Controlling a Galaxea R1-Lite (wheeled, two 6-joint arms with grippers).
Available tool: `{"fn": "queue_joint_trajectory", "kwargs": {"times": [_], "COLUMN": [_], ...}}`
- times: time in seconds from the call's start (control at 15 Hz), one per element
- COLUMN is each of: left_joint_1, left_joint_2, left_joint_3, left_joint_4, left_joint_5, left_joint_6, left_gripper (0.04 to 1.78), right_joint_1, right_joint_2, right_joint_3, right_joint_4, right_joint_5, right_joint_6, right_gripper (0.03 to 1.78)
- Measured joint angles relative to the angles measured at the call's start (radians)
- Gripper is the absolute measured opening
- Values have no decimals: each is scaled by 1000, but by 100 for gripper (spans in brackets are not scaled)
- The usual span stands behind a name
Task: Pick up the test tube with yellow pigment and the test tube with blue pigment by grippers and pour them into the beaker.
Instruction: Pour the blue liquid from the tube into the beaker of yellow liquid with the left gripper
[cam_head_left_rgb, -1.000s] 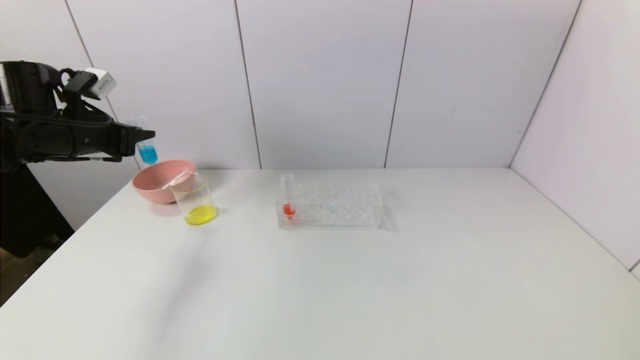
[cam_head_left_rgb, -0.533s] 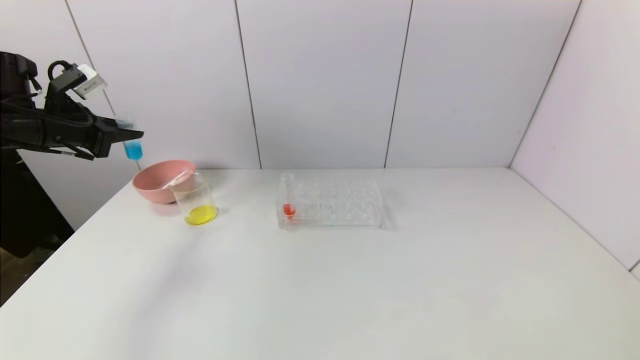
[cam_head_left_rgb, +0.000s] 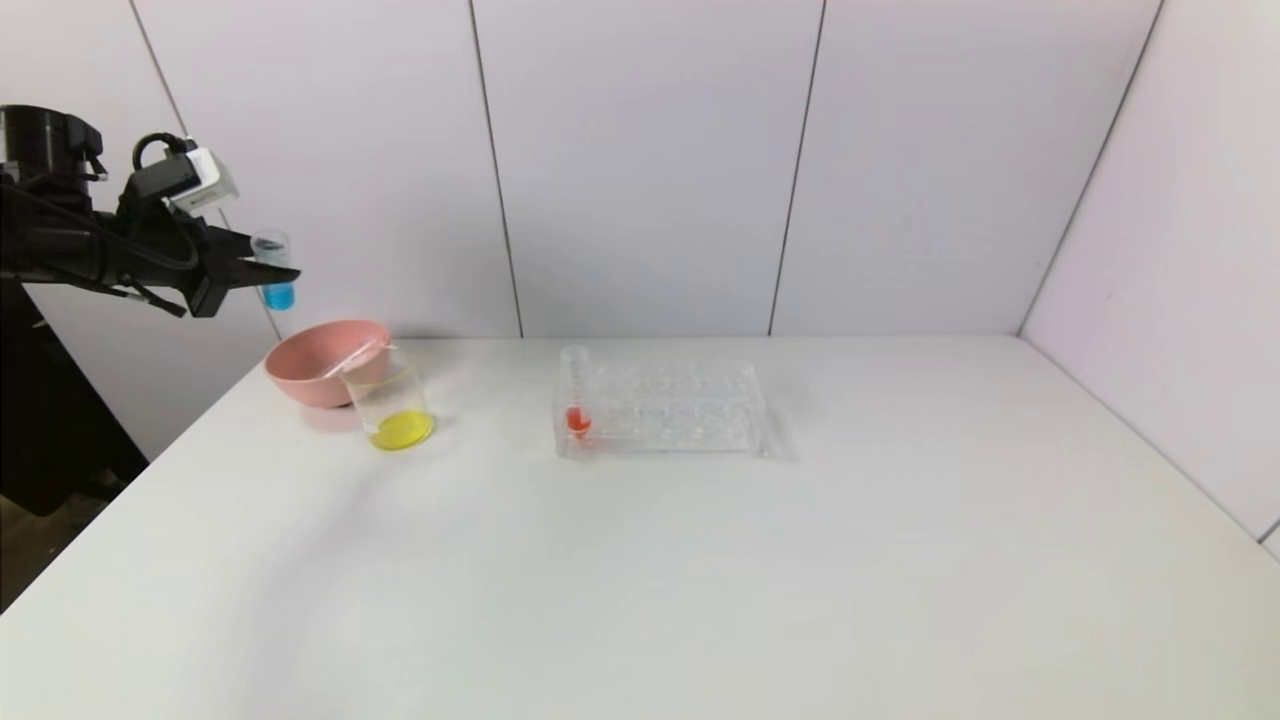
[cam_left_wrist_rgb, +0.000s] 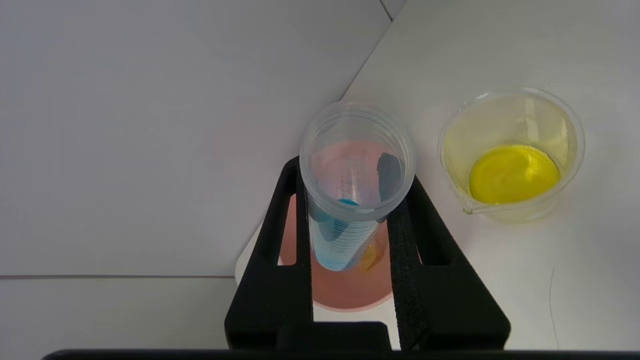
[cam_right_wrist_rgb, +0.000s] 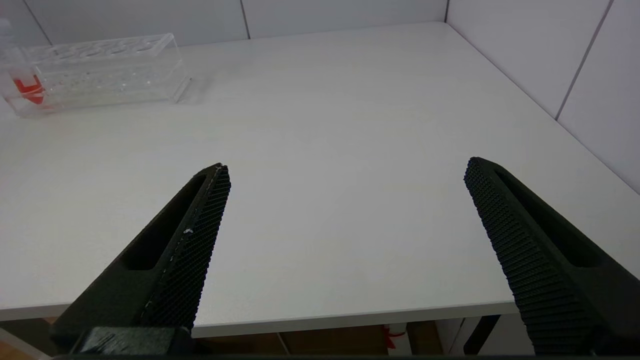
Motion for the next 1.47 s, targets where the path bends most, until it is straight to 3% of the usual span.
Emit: {"fn": "queue_joint_trajectory", "kwargs": {"times": [0.27,0.6,1.0,1.47], "left_joint_1": [-16,-51,-87,-129], "left_joint_2": [37,47,30,23], "left_joint_3": [-24,-28,-36,-38], "left_joint_4": [96,180,265,266], "left_joint_5": [33,175,391,475], "left_joint_6": [153,259,323,342], "left_gripper": [45,45,45,45], "right_joint_1": [0,0,0,0], "right_joint_2": [0,0,0,0], "right_joint_3": [0,0,0,0], "right_joint_4": [0,0,0,0], "right_joint_5": [0,0,0,0], "right_joint_6": [0,0,0,0], "right_gripper": [171,171,171,171]}}
